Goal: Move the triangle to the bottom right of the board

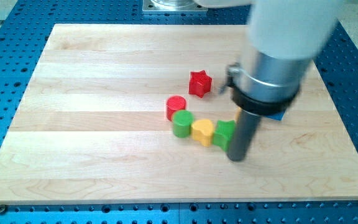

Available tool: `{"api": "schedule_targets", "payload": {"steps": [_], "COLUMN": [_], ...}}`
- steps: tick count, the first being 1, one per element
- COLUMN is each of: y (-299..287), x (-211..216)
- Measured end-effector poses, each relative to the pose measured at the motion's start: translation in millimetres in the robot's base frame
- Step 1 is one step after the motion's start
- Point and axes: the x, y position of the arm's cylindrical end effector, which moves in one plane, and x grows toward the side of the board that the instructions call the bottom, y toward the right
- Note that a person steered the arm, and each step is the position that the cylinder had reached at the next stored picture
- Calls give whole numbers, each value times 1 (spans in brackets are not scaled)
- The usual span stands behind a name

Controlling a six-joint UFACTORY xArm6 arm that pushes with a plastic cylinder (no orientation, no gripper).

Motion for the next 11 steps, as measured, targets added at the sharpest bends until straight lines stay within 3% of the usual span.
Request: {"api": "schedule_targets", "payload": {"steps": [1,3,6,8,9,10,11], "y": [-25,3,119,124,122,113,113], "x": [-43,-92,-90,0,-27,-82,-92]}}
